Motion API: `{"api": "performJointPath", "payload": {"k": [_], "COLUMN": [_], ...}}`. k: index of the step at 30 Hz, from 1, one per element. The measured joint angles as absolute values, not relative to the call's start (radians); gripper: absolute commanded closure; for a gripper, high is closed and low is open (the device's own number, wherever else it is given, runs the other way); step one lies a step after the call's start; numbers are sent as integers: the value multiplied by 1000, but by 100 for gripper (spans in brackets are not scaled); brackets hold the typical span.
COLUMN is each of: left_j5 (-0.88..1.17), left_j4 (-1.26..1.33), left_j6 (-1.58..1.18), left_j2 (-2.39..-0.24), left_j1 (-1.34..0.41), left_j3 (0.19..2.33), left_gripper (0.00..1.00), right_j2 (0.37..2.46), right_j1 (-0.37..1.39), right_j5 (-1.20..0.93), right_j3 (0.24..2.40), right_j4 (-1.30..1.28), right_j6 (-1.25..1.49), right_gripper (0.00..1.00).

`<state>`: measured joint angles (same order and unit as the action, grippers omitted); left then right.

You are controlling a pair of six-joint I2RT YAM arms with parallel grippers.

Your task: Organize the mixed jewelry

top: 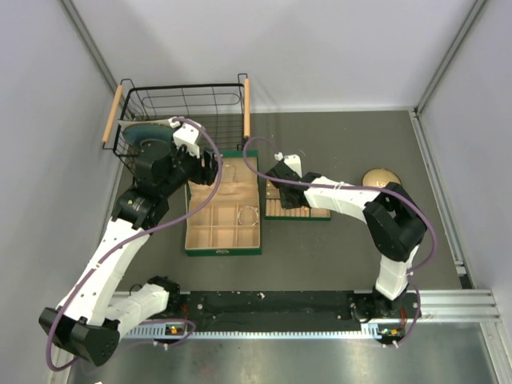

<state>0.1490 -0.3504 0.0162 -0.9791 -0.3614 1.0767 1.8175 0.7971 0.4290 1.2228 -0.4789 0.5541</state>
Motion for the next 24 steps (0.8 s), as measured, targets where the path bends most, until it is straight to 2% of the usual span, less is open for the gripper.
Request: {"api": "performJointPath", "payload": {"k": [24], "left_j5": [152], "left_j4": [-345], "left_j6": [10], "left_j2": [-979], "left_j1": [-361], "left_j3": [1075], "left_gripper": [36], "right_j2": [1855], "right_j1": [800], "right_j5": [430], "right_j3": [1222], "right_j4": [-464], "right_j6": [581], "right_gripper": [100]}}
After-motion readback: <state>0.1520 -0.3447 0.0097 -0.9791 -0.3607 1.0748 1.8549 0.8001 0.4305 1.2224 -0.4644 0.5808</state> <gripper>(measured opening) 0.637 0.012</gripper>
